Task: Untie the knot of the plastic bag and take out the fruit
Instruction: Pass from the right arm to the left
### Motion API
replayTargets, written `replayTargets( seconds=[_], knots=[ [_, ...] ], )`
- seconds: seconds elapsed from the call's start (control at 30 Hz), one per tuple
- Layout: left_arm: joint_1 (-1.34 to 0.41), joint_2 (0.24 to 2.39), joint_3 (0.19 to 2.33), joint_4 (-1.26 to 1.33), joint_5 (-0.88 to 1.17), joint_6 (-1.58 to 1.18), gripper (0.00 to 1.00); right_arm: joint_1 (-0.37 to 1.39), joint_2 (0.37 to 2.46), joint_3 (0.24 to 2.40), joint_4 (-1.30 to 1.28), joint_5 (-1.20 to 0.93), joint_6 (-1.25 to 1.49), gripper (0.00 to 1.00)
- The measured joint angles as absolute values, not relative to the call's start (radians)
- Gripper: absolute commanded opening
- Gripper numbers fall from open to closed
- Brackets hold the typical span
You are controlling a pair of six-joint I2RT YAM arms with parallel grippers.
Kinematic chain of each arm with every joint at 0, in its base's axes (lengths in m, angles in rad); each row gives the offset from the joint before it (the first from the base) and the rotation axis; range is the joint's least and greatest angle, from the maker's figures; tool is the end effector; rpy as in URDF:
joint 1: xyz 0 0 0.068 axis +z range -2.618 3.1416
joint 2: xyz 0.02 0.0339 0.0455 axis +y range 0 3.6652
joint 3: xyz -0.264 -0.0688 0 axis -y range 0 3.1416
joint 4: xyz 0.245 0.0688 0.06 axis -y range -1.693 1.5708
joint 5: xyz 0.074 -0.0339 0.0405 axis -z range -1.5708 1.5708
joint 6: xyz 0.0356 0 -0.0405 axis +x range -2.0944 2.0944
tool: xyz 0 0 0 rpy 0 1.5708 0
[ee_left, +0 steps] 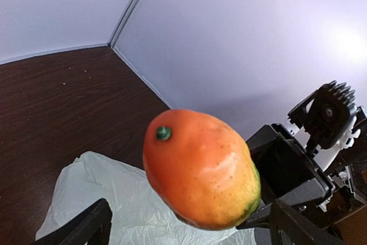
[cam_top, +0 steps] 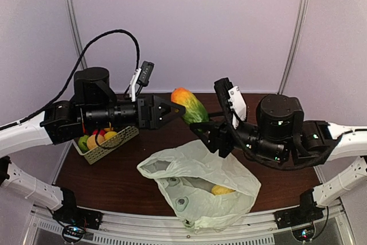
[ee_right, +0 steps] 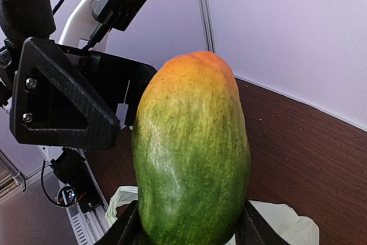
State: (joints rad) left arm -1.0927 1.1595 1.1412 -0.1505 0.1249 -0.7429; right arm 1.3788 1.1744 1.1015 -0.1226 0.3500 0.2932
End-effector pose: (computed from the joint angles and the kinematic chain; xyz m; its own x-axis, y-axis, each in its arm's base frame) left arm 0.1195 -0.2402 0.3926 -0.6911 -0.1252 -0.7119 0.6382 0.3568 -0.6822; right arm 0.0639 0.2649 0.3782 -0.2834 -0.0353 -0.9583 -0.8106 0.5428 0.2197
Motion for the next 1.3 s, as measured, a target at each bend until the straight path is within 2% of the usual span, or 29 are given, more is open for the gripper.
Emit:
replayTargets(
  seconds=[0.23, 0.57, 0.77, 0.83, 1.03, 1.07, 1.13, 1.3],
  knots=[
    [-1.083, 1.185, 1.139, -0.135, 0.137, -0.787, 0.96, 1.387, 1.185, 1.102, -0.118, 0.321, 0.267, 0.37],
    [-1.074, 1.185, 1.116, -0.038, 0.176, -0.853, 0.61, 1.392, 1.206, 1.102, -0.116, 0.311, 0.256, 0.39],
    [-1.067, 1.184, 1.095, -0.014, 0.177, -0.878, 0.50, 1.393, 1.206, 1.102, -0.119, 0.312, 0.254, 0.42],
    [-1.066, 1.184, 1.090, -0.006, 0.177, -0.884, 0.48, 1.394, 1.206, 1.102, -0.120, 0.313, 0.252, 0.50],
    [-1.065, 1.184, 1.085, -0.001, 0.183, -0.890, 0.45, 1.395, 1.204, 1.101, -0.122, 0.315, 0.247, 0.91],
    [-1.063, 1.184, 1.085, -0.001, 0.185, -0.890, 0.45, 1.396, 1.199, 1.097, -0.120, 0.314, 0.242, 0.96],
    [-1.049, 1.183, 1.084, -0.003, 0.197, -0.890, 0.44, 1.396, 1.171, 1.076, -0.124, 0.313, 0.245, 0.99],
    [-0.971, 1.164, 1.066, -0.041, 0.221, -0.889, 0.44, 1.396, 1.105, 1.055, -0.189, 0.310, 0.242, 0.99]
  ],
)
